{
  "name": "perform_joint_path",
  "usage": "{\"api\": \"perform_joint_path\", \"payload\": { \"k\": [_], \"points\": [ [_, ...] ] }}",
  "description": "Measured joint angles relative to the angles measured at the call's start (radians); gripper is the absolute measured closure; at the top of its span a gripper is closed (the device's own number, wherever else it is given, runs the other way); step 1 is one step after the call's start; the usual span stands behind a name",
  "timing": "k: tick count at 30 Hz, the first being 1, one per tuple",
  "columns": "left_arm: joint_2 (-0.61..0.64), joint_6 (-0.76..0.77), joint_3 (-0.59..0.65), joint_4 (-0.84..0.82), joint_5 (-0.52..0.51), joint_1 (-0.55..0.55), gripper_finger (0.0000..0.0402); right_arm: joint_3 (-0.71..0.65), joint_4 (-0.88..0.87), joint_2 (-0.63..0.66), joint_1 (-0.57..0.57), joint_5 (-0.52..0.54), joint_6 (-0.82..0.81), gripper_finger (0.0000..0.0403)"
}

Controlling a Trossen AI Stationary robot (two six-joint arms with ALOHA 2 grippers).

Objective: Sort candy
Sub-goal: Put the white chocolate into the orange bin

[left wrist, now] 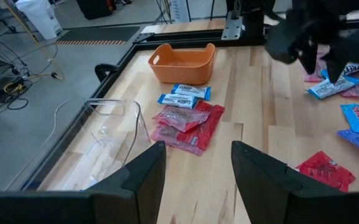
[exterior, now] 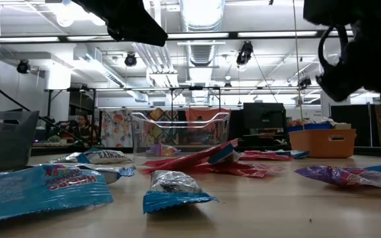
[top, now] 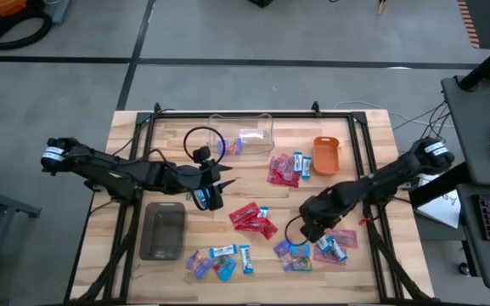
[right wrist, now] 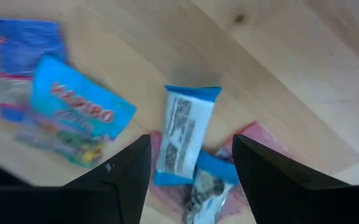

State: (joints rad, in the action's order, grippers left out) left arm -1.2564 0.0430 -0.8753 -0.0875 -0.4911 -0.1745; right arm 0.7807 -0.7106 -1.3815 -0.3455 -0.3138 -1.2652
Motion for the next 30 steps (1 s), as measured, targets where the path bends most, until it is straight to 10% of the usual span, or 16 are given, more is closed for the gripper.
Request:
{"api": "perform_joint_path", "payload": {
  "k": [15, 30],
  "points": [
    [-0.001, 0.0, 0.001, 0.001, 0.0, 0.001, 0.0235, 0.002, 0.087, -0.154, -0.013, 0.03, 0.031, 0.0199],
    [-0.001, 0.005, 0.001, 0.002, 0.0, 0.001, 0.0235, 0.0, 0.106, -0.112, -0.012, 0.143, 0.03, 0.0335]
  ]
}}
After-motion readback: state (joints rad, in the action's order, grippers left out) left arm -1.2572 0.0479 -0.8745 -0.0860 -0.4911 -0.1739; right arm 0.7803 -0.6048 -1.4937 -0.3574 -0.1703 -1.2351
